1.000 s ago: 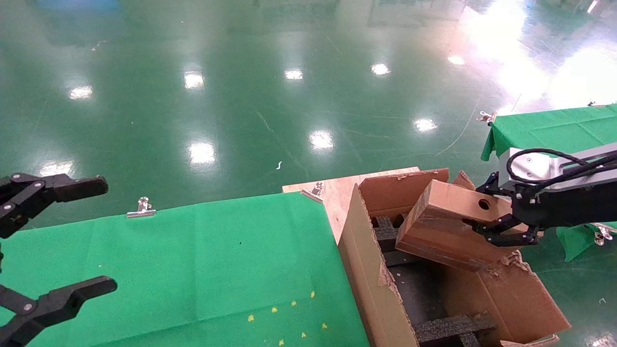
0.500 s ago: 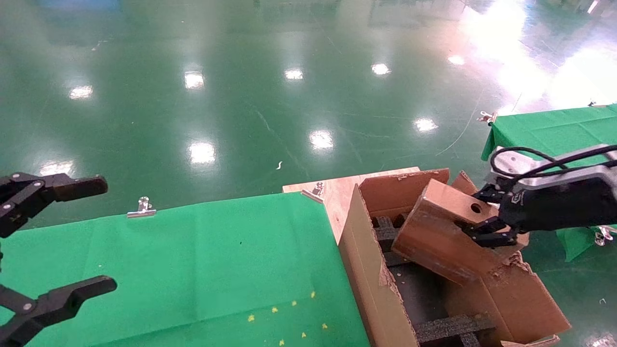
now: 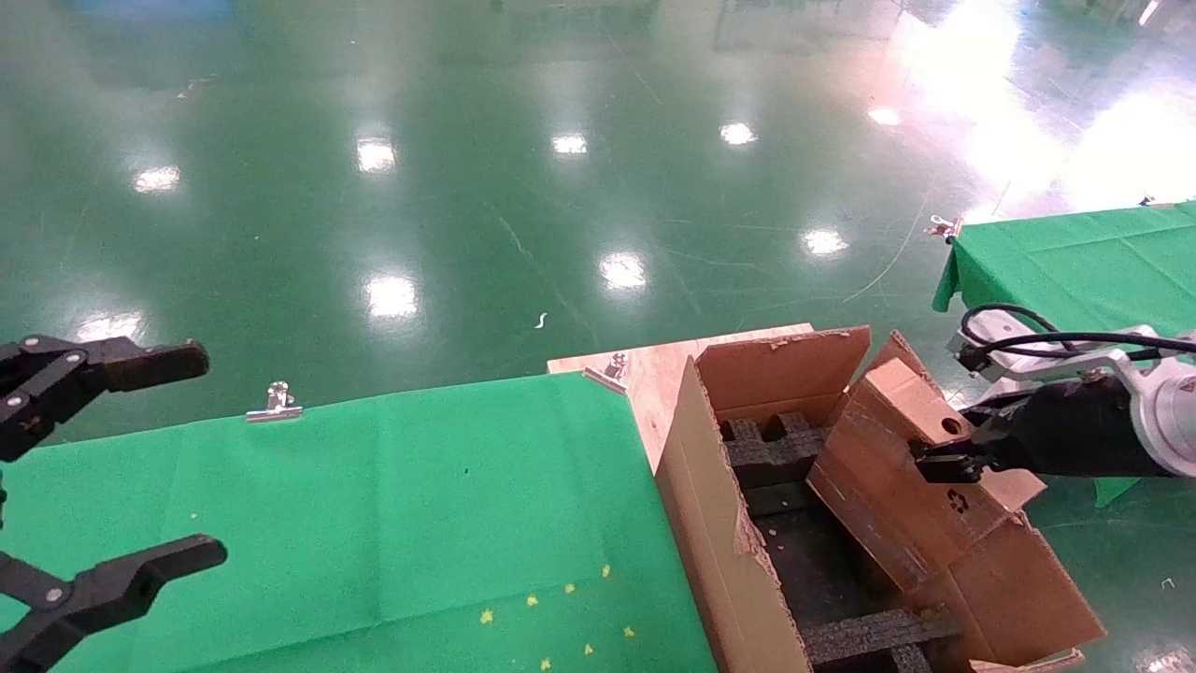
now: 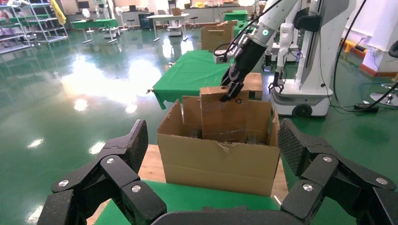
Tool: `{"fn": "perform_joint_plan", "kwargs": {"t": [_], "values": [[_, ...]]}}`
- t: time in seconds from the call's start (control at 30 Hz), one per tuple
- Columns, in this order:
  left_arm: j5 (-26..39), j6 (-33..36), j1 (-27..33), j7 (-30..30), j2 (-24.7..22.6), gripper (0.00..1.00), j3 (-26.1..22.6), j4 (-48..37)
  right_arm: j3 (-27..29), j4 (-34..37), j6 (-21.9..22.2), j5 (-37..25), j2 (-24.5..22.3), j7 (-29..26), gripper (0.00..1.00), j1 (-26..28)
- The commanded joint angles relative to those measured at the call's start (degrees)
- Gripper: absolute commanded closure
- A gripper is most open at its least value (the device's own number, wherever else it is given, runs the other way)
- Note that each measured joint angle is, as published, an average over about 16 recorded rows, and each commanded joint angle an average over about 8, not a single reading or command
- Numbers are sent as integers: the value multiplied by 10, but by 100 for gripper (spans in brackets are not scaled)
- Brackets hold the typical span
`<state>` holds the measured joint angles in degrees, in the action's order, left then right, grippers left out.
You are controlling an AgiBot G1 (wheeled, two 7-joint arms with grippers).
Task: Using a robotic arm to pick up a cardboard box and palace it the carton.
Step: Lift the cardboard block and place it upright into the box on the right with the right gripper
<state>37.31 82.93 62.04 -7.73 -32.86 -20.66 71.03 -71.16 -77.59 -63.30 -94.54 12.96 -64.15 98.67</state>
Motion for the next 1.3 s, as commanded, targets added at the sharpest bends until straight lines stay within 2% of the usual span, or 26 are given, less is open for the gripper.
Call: {"fn": "perform_joint_plan", "kwargs": {"t": [0.03, 0.3, 0.7, 1.3], "values": [[0, 0, 0, 0, 0, 0, 0, 0, -4, -1, 3, -10, 5, -32, 100, -4], [0, 0, 0, 0, 0, 0, 0, 0, -9, 0, -4, -62, 6, -98, 100, 0], [0, 0, 0, 0, 0, 0, 0, 0, -19, -4, 29, -157, 19, -202, 100, -12], [0, 0, 0, 0, 0, 0, 0, 0, -42, -5, 40, -228, 69, -257, 100, -39]]}}
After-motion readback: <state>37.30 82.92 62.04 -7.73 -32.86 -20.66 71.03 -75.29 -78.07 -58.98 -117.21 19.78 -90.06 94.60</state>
